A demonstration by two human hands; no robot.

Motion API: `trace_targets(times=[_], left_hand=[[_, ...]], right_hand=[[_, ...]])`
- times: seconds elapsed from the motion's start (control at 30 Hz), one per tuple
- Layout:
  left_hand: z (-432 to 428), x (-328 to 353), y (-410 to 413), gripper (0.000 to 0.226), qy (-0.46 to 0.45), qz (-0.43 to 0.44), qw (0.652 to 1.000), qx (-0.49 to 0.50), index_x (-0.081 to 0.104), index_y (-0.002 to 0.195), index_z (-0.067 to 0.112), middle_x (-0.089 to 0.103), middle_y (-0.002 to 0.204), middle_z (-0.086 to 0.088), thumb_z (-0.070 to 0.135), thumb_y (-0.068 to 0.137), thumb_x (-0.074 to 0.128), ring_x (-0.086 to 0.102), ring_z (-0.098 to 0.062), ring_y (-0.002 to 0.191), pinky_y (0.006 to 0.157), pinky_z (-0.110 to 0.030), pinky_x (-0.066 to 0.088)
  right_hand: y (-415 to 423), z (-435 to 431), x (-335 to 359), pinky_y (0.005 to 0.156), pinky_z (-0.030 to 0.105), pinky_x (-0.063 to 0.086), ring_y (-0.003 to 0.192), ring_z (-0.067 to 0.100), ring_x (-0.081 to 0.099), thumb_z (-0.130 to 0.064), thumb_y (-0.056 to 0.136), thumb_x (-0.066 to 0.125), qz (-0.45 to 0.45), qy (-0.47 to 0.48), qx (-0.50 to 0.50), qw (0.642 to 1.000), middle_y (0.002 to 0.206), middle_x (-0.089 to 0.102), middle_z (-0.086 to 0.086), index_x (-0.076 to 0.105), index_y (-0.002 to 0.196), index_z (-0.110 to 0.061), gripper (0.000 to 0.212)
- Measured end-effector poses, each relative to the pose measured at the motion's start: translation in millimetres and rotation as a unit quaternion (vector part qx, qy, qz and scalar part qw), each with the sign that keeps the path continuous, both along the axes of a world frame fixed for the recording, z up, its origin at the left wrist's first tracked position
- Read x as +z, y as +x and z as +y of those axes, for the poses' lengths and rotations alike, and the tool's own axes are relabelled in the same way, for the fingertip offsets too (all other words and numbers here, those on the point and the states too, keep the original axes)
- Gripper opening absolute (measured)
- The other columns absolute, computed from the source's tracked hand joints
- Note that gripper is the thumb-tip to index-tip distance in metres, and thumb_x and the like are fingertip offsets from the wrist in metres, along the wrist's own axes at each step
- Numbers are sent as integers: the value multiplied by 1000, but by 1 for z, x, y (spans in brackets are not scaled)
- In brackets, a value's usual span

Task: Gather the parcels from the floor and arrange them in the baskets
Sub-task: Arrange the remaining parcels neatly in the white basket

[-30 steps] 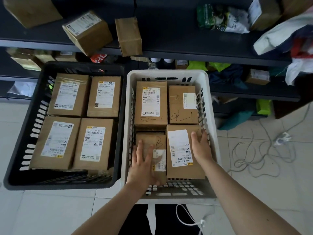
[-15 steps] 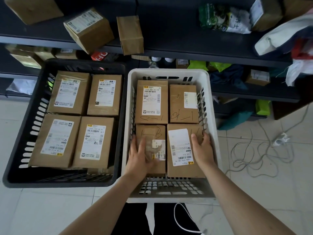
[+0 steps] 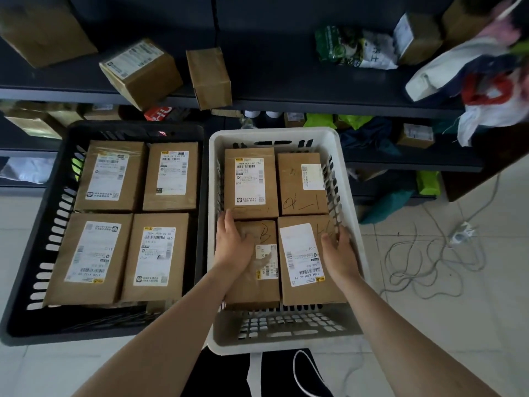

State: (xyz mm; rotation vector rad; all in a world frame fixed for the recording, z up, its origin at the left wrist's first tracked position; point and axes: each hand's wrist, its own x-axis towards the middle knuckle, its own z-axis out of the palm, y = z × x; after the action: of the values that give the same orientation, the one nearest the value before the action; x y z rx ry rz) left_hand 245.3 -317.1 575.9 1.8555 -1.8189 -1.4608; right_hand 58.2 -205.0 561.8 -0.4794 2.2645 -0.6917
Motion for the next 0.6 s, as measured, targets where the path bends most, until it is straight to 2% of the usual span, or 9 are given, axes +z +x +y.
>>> trace_targets(times=[0.07, 0.1, 0.17, 0.23, 0.3, 0.37, 0.43, 0.53, 0.6], left_hand=[[-15, 5, -6, 75, 32, 24, 999, 36, 10, 156, 19, 17, 159, -4, 19, 94, 51, 24, -26, 145, 115, -43, 27], [-22, 6, -8, 73, 45, 28, 998, 42, 13, 155, 19, 22, 157, -6, 18, 93, 51, 28, -27, 142, 114, -44, 29], [-27, 7, -8, 72, 51, 18, 998, 30, 18, 154, 19, 27, 153, -7, 19, 90, 52, 32, -28, 139, 113, -46, 33], [-25, 6, -7, 74, 49, 1, 999, 6, 20, 154, 20, 24, 156, -5, 24, 88, 54, 27, -29, 142, 116, -48, 29], [-22, 4, -5, 75, 58, -21, 998, -33, 19, 155, 23, 9, 162, 2, 31, 89, 54, 11, -26, 149, 121, -48, 18], [-22, 6, -6, 67, 70, -26, 996, -56, 29, 153, 27, 4, 162, 7, 32, 91, 53, 3, -24, 150, 122, -46, 10], [-24, 8, -7, 56, 61, -9, 997, -49, 42, 147, 27, 13, 160, 5, 28, 92, 51, 8, -25, 148, 122, -42, 11], [-25, 14, -6, 53, 64, -8, 996, -55, 51, 141, 22, 29, 154, 1, 27, 89, 49, 20, -26, 144, 119, -41, 18], [-30, 19, -9, 48, 68, 4, 996, -57, 62, 127, 18, 48, 141, -3, 30, 83, 47, 40, -27, 133, 113, -44, 34]], right_hand=[[-6, -12, 1, 47, 23, 45, 61, 13, 55, -32, 101, 43, -5, -11, 1, 1000, 113, 54, 4, 17, 156, -27, 61], [-10, -20, 0, 48, 26, 47, 64, 16, 58, -33, 98, 44, -6, -17, 8, 1000, 120, 56, 5, 19, 155, -31, 62], [-16, -34, -3, 70, 39, 56, 92, 23, 63, -41, 87, 47, -18, -15, 37, 999, 143, 47, 3, 24, 150, -43, 67], [-15, -40, -2, 98, 55, 47, 126, 31, 50, -39, 85, 50, -9, -6, 56, 998, 154, 34, 4, 27, 149, -44, 68], [-9, -42, 5, 109, 57, 38, 140, 33, 34, -29, 90, 51, 32, -9, 80, 996, 159, 23, 3, 25, 152, -35, 68], [-5, -44, 8, 115, 56, 30, 147, 32, 21, -28, 91, 50, 51, -10, 98, 994, 162, 15, 2, 22, 154, -33, 69], [-1, -44, 4, 118, 55, 23, 150, 29, 14, -30, 92, 51, 43, -16, 96, 994, 163, 13, 2, 24, 154, -31, 68], [1, -44, 4, 117, 55, 25, 148, 30, 18, -29, 90, 54, 24, -27, 69, 997, 162, 18, 3, 28, 153, -27, 68], [1, -46, 8, 116, 57, 26, 147, 30, 21, -29, 88, 55, 36, -35, 63, 997, 160, 22, 4, 31, 151, -25, 68]])
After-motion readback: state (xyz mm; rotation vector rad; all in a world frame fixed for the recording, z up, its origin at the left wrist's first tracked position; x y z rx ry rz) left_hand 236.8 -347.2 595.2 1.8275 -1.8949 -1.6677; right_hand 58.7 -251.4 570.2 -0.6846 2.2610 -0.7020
